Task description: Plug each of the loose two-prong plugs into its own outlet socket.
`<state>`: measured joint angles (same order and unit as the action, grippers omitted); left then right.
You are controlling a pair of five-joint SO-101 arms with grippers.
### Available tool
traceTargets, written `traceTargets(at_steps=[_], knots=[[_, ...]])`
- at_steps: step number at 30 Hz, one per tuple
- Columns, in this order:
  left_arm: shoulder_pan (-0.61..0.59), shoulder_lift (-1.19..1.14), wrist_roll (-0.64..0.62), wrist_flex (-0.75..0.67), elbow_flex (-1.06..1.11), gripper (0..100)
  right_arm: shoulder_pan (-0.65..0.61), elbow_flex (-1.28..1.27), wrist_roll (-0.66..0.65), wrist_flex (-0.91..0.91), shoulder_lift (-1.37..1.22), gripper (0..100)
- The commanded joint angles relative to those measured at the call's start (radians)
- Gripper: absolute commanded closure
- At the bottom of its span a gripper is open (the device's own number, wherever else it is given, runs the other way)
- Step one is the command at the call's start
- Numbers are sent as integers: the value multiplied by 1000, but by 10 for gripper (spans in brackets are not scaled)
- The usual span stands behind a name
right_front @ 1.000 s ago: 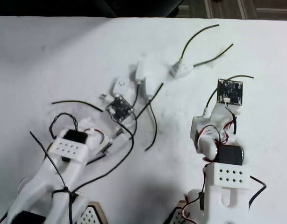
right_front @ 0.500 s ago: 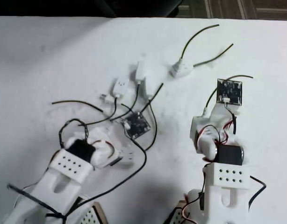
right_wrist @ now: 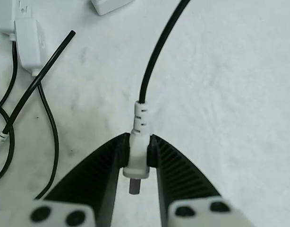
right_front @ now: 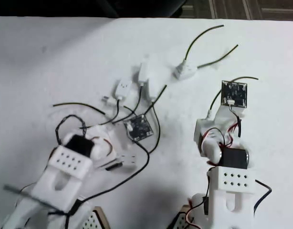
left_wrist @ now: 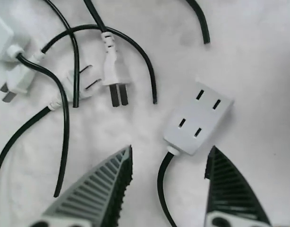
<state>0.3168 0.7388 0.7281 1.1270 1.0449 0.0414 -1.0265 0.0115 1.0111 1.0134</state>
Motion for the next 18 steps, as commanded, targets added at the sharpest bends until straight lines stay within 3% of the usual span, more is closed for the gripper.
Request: traceTargets(at_steps=[1, 13, 18], knots=[[-2, -206, 17, -35, -110, 748, -7, 5, 5, -10, 12, 981], [104, -503, 8, -38, -216, 750, -7, 5, 3, -10, 12, 981], [99, -558, 5, -69, -232, 810, -7, 5, 3, -10, 12, 981]])
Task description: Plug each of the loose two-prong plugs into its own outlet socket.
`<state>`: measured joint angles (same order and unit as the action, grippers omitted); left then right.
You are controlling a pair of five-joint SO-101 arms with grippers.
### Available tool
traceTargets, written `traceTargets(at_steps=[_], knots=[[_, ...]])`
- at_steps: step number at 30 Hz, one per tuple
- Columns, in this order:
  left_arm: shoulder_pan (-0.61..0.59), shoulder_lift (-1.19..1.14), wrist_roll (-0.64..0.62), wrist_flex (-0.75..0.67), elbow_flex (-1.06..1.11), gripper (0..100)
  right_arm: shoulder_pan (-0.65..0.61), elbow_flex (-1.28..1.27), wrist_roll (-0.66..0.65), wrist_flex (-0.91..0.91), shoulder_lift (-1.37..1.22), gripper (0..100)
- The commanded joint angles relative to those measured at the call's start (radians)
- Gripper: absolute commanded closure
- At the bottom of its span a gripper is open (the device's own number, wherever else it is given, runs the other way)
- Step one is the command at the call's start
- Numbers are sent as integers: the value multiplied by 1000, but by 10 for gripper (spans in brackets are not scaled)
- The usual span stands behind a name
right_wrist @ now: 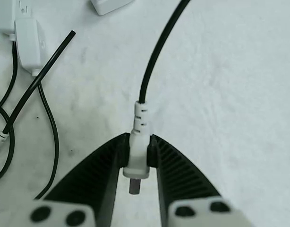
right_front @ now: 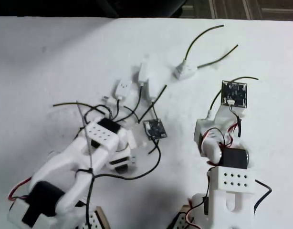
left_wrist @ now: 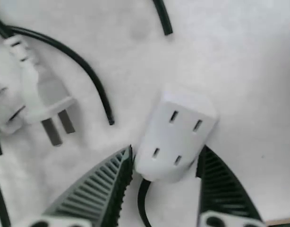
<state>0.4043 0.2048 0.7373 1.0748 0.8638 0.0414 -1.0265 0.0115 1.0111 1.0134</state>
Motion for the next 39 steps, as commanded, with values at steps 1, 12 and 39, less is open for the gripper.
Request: traceTargets(at_steps=[1, 12, 39], knots=[[15, -24, -17, -20, -54, 834, -7, 5, 3, -10, 12, 981], [96, -19, -310, -18, -72, 969, -5, 5, 3, -10, 12, 981], [-13, 369, -514, 255, -169, 845, -136, 133, -69, 170, 19, 981]])
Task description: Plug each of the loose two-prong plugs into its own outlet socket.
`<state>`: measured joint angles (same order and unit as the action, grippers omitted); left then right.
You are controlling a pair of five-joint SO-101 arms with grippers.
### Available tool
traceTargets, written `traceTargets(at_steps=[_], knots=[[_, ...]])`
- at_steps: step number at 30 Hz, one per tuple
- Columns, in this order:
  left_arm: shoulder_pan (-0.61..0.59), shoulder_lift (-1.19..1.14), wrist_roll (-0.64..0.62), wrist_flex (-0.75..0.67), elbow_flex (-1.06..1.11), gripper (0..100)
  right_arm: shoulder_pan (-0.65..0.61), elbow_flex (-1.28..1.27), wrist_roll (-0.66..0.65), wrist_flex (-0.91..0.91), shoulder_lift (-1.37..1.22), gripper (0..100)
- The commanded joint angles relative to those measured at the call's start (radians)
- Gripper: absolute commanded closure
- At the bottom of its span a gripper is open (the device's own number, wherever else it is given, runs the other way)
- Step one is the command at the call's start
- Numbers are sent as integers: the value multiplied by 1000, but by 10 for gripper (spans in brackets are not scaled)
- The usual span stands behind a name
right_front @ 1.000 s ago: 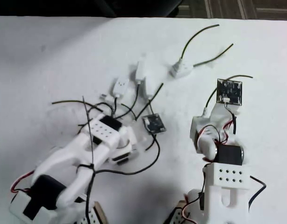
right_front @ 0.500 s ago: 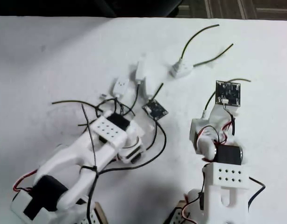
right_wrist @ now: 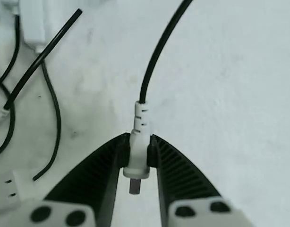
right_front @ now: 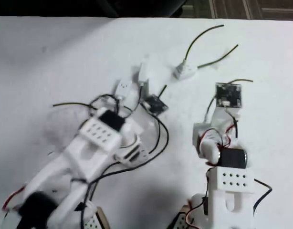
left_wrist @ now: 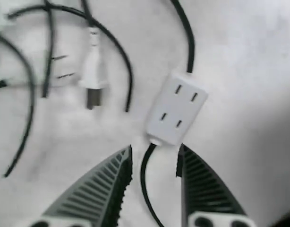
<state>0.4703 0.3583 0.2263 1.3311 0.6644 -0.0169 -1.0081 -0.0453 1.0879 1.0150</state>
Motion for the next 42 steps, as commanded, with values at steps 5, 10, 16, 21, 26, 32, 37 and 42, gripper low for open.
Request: traceTargets(at_steps=[5, 10, 16, 21, 26, 32, 37, 42], knots=[[-213, 435, 48, -40, 101, 849, -248, 279, -12, 228, 10, 981], [-283, 604, 60, -49, 170, 849, -384, 342, -11, 265, 10, 981], [-352, 785, 21, -199, 307, 878, -558, 345, -8, 265, 18, 981], [-375, 949, -14, -292, 431, 904, -656, 347, -5, 265, 19, 981], [-375, 1055, -101, -298, 477, 857, -687, 348, -5, 271, 19, 981], [-375, 1127, -193, -321, 529, 835, -799, 351, -2, 266, 19, 981], [-375, 1207, -238, -316, 552, 835, -880, 404, 46, 266, 19, 981], [-367, 1290, -238, -273, 554, 835, -885, 408, 54, 265, 19, 981]])
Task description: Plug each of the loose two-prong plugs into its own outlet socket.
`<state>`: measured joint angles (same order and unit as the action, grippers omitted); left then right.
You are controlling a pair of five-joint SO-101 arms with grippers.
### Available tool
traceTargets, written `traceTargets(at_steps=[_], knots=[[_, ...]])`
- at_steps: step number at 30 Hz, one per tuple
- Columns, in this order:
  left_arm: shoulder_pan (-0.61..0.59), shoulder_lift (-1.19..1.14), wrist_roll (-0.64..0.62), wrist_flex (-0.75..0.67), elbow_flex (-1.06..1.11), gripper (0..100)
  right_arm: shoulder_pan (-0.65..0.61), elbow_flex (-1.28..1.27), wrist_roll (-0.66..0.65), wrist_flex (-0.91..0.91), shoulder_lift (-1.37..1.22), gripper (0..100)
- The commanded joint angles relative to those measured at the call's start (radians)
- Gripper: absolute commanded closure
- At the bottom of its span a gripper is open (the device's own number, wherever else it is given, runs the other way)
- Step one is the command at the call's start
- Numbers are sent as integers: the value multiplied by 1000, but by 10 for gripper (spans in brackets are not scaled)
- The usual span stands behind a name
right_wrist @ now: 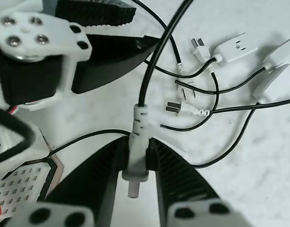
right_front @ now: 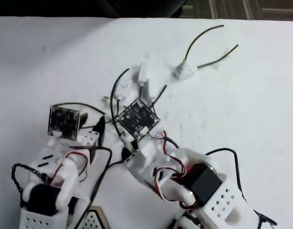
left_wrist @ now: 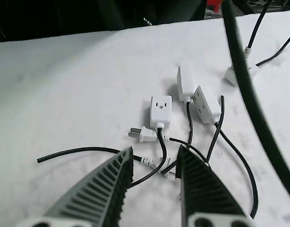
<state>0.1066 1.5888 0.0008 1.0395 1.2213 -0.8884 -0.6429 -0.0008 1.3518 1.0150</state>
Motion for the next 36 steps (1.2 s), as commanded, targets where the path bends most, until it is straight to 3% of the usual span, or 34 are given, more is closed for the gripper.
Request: traceTargets(at_steps=[1, 6, 10, 18, 24, 36], knots=[[-4, 71, -12, 25, -3, 835, -13, 43, 9, 1, 19, 981], [99, 114, -5, 64, -3, 834, -84, 41, 17, -15, 15, 981], [182, 148, 71, 98, -5, 834, -110, 40, 17, -42, 8, 981], [208, 236, 91, 144, -9, 834, -110, -48, 11, -84, 10, 981], [302, 236, 176, 173, -9, 834, -110, -74, 9, -128, 8, 981], [206, 236, 180, 163, -12, 835, -108, -109, 9, -116, 19, 981]])
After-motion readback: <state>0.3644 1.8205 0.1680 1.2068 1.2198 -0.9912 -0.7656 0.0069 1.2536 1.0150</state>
